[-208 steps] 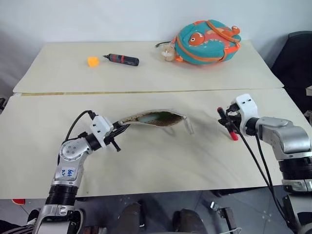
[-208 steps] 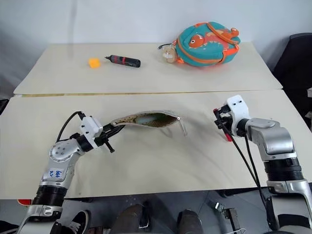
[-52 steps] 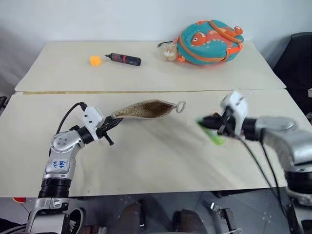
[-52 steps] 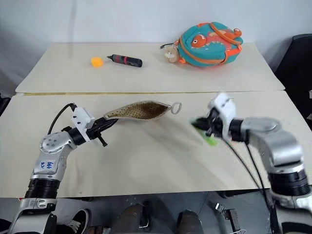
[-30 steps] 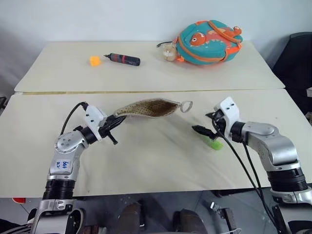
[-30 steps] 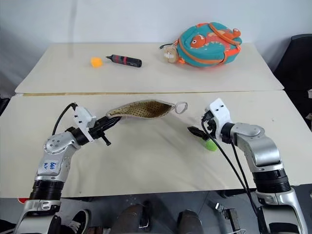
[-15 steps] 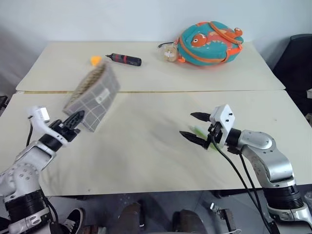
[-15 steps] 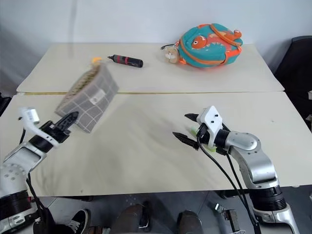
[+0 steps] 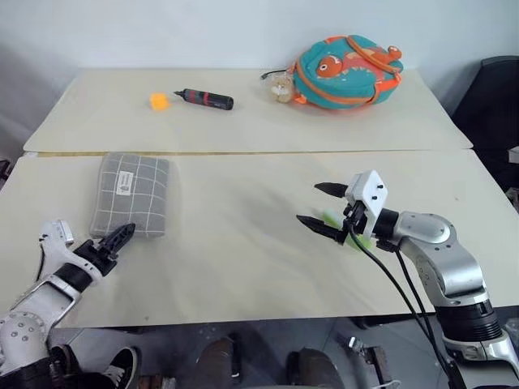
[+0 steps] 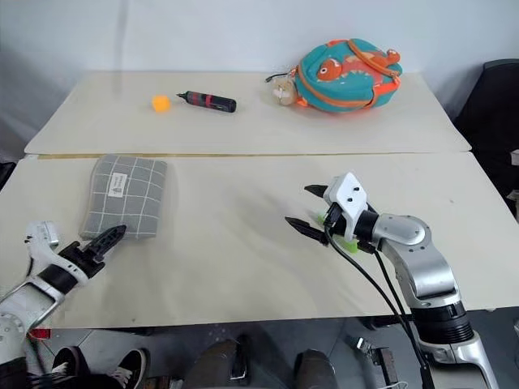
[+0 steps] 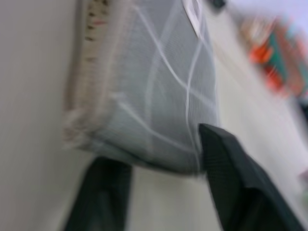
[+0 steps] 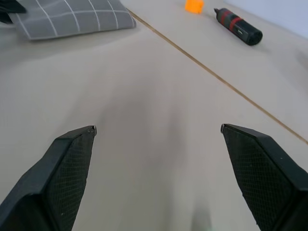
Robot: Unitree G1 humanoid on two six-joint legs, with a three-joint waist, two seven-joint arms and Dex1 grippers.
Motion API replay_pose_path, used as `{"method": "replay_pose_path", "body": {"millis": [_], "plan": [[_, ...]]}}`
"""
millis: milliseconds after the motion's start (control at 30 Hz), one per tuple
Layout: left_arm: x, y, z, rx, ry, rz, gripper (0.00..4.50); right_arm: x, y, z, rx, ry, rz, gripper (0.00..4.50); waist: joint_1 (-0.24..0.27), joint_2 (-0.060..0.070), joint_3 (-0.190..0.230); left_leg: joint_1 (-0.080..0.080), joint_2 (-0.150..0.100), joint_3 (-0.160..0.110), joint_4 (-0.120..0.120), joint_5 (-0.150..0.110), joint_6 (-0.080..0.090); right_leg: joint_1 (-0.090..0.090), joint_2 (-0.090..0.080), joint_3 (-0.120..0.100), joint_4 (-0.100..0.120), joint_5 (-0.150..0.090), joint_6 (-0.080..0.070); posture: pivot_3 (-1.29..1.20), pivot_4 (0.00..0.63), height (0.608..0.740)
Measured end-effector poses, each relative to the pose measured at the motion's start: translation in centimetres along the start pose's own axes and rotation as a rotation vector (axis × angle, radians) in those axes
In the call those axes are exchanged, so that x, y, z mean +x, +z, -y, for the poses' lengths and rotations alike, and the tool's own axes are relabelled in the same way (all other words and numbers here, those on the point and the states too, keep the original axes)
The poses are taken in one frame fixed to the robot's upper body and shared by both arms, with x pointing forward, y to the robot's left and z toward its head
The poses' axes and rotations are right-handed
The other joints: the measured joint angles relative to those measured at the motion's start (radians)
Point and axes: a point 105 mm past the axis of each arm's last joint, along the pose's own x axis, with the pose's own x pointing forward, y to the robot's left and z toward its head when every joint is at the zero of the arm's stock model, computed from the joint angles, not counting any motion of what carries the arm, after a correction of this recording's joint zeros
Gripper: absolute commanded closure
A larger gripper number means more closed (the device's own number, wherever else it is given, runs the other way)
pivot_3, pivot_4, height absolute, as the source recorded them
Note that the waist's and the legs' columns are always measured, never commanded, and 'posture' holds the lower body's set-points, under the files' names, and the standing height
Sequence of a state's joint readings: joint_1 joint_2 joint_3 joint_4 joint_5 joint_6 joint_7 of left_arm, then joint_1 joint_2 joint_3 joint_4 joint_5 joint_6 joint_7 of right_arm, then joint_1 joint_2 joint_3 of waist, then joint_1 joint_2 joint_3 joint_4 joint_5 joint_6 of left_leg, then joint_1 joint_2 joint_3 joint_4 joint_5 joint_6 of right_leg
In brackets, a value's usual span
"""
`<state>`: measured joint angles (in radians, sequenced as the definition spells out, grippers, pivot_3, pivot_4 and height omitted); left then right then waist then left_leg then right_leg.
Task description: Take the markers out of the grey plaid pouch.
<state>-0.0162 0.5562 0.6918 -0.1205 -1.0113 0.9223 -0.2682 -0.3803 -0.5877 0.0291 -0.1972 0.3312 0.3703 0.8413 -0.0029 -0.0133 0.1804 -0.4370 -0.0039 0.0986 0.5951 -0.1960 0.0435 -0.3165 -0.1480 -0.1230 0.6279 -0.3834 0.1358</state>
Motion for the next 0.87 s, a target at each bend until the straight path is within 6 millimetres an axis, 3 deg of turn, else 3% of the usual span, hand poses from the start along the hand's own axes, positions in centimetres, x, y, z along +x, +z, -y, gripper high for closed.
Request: {"method": "replay_pose_path", "body": {"millis": [200,300,433,600,733,867], "plan": [[-3.5,-0.4,1.2,0.456,-0.095,-0.140,1.50,-1.3,-0.8,0.3,-0.002,0.001,-0.049,0.14,-0.001,0.000,0.000,0.000,0.000,0.010,-0.006,-0.002,-0.003,-0.007,0.000,0.006,-0.002,0.000,0.000,0.00,0.150,0.740],[-4.6,-0.6,3.2,0.593,-0.262,-0.161,1.50,-2.1,-1.0,0.7,-0.003,-0.013,-0.069,0.14,0.003,0.000,0.000,0.000,0.002,0.011,-0.006,-0.002,-0.004,-0.008,-0.002,0.010,-0.005,-0.001,-0.001,0.00,0.150,0.740],[-5.1,0.8,4.3,0.724,-0.361,-0.125,1.50,-3.3,-0.9,1.8,-0.017,-0.054,-0.083,0.14,0.001,0.000,0.000,0.000,0.005,0.014,-0.008,-0.002,-0.005,-0.009,-0.002,0.014,-0.008,-0.001,-0.002,0.00,0.150,0.740],[-4.1,3.3,2.3,0.805,-0.228,0.003,1.50,-6.6,-2.5,5.4,0.033,-0.206,-0.137,0.14,0.002,0.000,0.000,0.000,0.005,0.015,-0.007,-0.003,-0.003,-0.009,-0.002,0.013,-0.006,0.000,-0.002,0.00,0.150,0.740],[-4.2,3.2,0.2,0.782,-0.122,-0.001,1.50,-9.2,-3.8,7.6,0.059,-0.330,-0.155,0.14,-0.004,0.000,0.000,0.001,0.006,0.016,-0.005,-0.002,0.003,-0.009,-0.002,0.012,-0.002,0.000,-0.001,0.00,0.150,0.740],[-4.2,3.1,-0.1,0.780,-0.115,0.002,1.50,-10.6,-5.2,8.9,0.052,-0.434,-0.184,0.14,-0.007,0.000,0.000,0.002,0.006,0.017,-0.005,-0.002,0.002,-0.009,-0.002,0.012,-0.001,0.000,-0.001,0.00,0.150,0.740]]}}
